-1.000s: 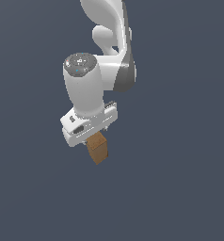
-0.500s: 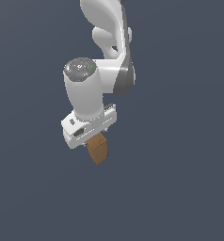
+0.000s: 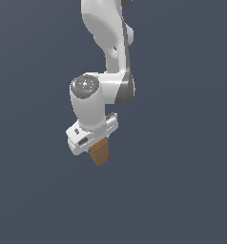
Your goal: Pick up the object and move it to a goal position.
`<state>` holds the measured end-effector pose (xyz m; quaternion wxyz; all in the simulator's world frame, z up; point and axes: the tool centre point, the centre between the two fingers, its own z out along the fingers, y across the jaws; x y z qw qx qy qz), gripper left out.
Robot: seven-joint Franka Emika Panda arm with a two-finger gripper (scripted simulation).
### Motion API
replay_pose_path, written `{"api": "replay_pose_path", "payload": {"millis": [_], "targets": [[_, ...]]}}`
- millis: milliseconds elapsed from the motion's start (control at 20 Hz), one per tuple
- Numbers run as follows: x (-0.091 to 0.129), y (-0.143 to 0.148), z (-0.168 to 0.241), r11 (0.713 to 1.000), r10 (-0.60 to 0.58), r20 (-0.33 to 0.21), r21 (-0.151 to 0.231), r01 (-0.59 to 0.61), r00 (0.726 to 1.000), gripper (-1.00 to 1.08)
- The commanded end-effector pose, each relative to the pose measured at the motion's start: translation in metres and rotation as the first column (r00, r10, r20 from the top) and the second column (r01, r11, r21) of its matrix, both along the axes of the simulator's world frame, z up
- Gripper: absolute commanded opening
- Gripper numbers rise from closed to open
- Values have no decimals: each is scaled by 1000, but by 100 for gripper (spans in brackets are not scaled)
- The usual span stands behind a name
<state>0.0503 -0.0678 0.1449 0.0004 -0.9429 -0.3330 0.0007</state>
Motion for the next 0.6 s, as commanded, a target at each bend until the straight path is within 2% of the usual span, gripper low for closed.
{"api": "replay_pose_path", "payload": {"millis": [0,100,150,550], "targets": [[1,0,-3,1000,0,2,0,0,1000,100],[2,0,-2,1000,0,2,0,0,1000,100],[2,0,-2,1000,0,2,0,0,1000,-100],[2,0,-2,1000,0,2,0,0,1000,-100]]}}
